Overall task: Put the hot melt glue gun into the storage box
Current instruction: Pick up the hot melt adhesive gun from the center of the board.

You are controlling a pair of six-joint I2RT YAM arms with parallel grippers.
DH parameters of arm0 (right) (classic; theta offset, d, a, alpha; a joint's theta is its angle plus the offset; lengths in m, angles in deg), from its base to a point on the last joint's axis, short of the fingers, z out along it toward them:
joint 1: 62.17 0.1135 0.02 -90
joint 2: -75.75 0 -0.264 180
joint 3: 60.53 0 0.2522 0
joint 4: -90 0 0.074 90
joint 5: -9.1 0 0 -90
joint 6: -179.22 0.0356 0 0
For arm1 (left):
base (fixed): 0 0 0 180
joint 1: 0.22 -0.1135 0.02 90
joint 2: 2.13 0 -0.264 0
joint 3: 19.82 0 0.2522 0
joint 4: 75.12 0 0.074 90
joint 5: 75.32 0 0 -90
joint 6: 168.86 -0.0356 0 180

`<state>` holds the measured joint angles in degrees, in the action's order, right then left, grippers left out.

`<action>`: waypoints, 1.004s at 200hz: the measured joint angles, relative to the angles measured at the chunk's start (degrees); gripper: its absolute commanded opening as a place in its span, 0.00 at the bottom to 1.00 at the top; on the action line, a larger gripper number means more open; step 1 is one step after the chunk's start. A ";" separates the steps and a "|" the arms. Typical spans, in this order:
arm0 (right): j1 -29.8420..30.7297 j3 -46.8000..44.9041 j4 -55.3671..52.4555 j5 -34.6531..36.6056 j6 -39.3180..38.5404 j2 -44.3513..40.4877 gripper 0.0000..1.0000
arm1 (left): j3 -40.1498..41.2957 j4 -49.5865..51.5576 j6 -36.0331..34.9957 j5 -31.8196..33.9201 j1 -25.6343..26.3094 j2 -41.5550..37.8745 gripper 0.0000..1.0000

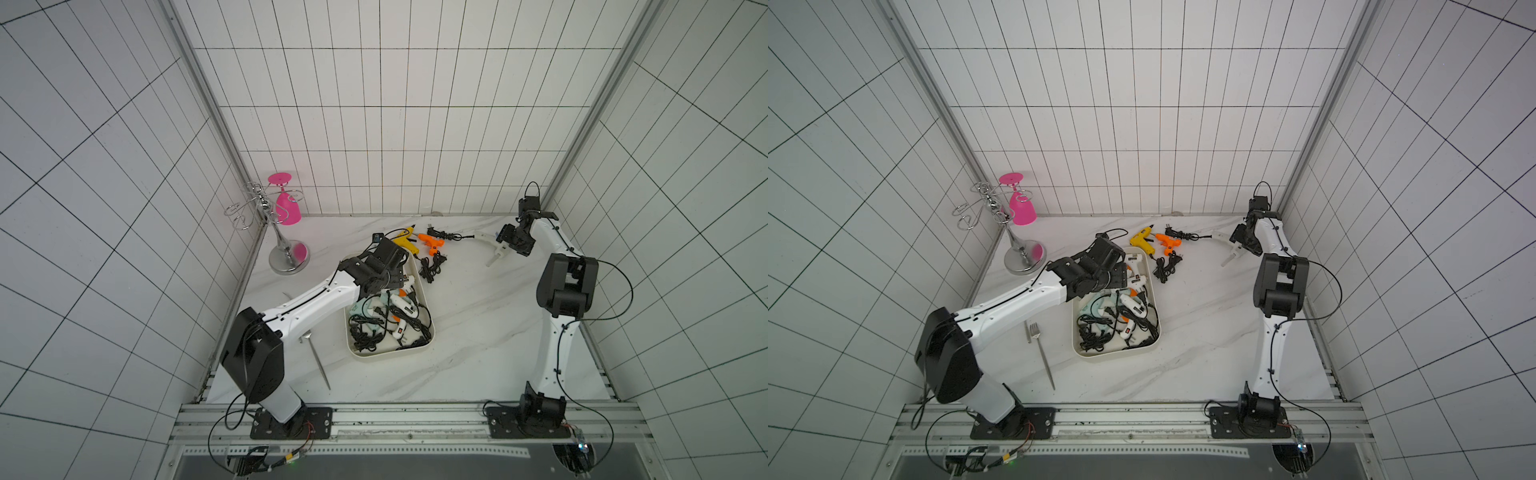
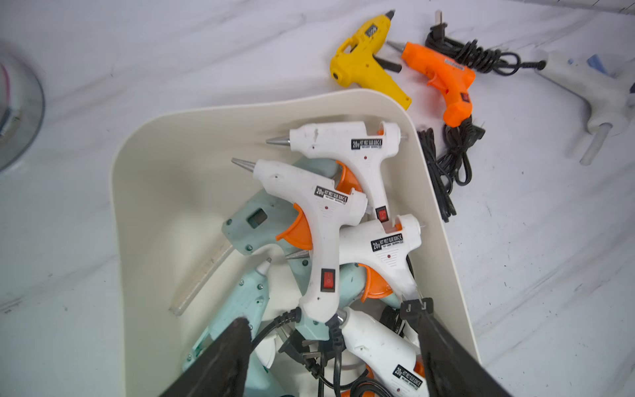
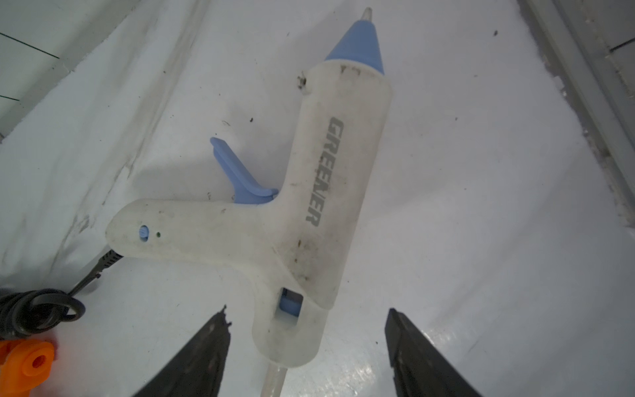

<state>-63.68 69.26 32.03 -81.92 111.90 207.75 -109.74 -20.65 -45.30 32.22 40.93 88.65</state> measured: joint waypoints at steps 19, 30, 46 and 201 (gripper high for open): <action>0.74 -0.09 0.04 1.16 -1.05 0.04 0.73 | 0.17 -0.68 -3.23 2.34 -0.13 -1.79 0.80; 1.33 0.04 -0.20 2.51 -1.38 0.44 0.71 | 0.31 -1.07 -4.96 3.39 -0.39 -1.95 0.80; 2.03 0.09 -0.55 4.52 -1.66 1.57 0.69 | 0.46 -1.11 -7.13 4.26 -1.03 -1.90 0.81; 2.99 0.79 -3.67 10.23 -4.04 4.79 0.20 | 0.79 -4.33 -25.40 2.54 -3.76 -1.77 0.88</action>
<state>-60.69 70.04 28.36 -71.69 107.86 212.54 -108.96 -24.98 -70.70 34.75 37.17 86.88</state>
